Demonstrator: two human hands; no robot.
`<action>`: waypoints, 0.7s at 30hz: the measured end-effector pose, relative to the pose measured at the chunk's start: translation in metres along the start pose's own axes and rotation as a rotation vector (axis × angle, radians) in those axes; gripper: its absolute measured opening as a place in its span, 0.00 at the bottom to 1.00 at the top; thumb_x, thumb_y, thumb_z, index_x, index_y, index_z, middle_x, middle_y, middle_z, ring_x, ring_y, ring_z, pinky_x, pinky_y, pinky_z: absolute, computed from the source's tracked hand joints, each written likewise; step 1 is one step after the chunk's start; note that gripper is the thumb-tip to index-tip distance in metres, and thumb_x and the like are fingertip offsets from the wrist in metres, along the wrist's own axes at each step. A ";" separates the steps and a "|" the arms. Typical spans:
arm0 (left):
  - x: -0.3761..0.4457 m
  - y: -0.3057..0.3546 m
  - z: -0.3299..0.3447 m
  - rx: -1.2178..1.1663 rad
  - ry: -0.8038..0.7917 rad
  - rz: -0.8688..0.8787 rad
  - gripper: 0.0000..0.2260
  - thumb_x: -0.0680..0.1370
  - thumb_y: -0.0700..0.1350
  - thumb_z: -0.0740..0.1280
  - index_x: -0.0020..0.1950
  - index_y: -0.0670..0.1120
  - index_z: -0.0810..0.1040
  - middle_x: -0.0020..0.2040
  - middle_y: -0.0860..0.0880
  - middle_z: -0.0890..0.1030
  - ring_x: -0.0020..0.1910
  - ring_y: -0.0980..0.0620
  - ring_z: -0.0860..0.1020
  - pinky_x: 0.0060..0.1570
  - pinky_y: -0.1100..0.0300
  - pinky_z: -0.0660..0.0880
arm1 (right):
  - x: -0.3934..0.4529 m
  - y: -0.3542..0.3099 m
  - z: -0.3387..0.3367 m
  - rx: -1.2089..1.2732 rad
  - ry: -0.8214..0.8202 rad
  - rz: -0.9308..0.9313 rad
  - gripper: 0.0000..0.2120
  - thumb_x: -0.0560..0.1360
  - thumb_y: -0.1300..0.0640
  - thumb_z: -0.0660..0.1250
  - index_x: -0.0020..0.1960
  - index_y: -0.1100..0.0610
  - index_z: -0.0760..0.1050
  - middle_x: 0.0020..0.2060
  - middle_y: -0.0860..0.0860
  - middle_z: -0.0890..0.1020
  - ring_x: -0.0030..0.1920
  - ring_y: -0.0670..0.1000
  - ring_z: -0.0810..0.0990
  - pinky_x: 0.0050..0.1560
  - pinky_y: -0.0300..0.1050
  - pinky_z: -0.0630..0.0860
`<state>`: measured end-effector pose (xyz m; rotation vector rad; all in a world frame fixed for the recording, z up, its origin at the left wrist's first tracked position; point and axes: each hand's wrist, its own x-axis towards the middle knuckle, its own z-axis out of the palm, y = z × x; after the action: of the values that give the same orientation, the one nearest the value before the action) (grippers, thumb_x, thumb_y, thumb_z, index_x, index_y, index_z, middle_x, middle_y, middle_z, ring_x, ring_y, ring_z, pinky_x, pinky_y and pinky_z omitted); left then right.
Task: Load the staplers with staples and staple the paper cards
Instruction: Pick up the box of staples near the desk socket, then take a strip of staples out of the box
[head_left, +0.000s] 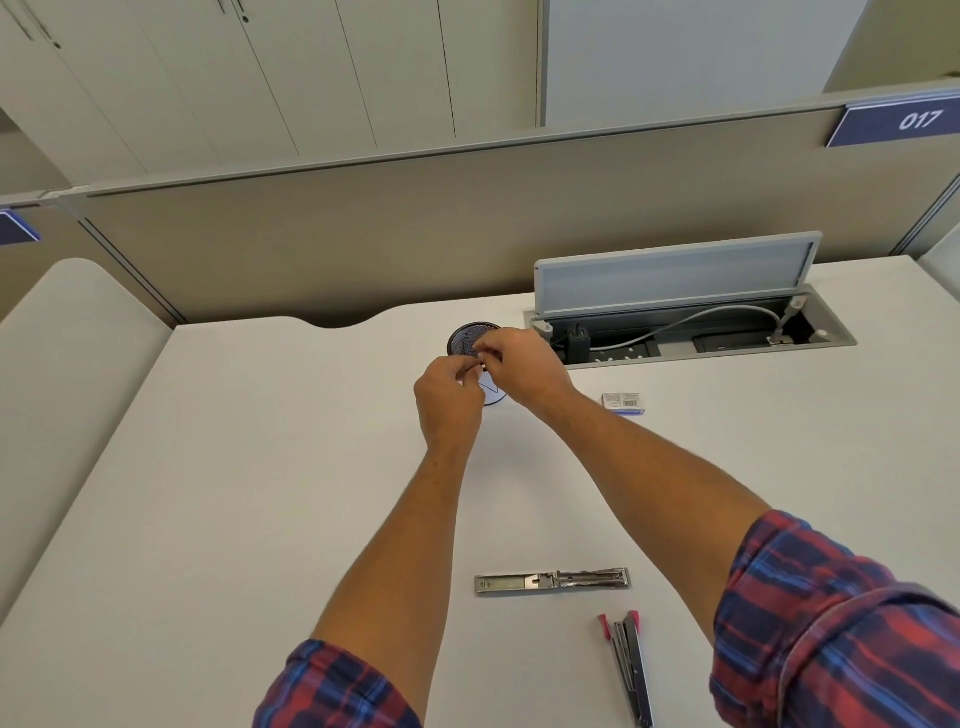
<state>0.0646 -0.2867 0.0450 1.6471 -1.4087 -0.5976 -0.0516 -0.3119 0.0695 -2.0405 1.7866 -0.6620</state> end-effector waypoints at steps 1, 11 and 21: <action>-0.001 0.001 0.000 0.001 0.007 0.004 0.08 0.79 0.39 0.70 0.57 0.41 0.85 0.53 0.44 0.86 0.51 0.47 0.82 0.53 0.62 0.76 | 0.000 0.000 0.000 0.001 -0.002 -0.001 0.12 0.84 0.58 0.63 0.62 0.58 0.83 0.58 0.56 0.85 0.56 0.57 0.83 0.63 0.51 0.77; -0.010 0.018 0.006 0.002 0.069 0.122 0.05 0.79 0.40 0.70 0.52 0.43 0.85 0.49 0.46 0.85 0.44 0.54 0.77 0.46 0.64 0.75 | -0.022 0.014 -0.003 0.131 0.196 -0.101 0.10 0.82 0.62 0.66 0.58 0.59 0.84 0.53 0.56 0.87 0.53 0.56 0.83 0.58 0.51 0.80; -0.057 0.032 0.057 0.032 -0.189 0.224 0.04 0.79 0.42 0.70 0.52 0.47 0.83 0.48 0.50 0.83 0.41 0.54 0.80 0.43 0.62 0.78 | -0.083 0.088 -0.014 0.076 0.264 -0.040 0.08 0.80 0.61 0.69 0.57 0.58 0.84 0.51 0.54 0.86 0.49 0.54 0.83 0.52 0.45 0.80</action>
<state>-0.0127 -0.2493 0.0325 1.4606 -1.7206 -0.6150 -0.1402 -0.2417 0.0230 -2.0196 1.8310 -1.0372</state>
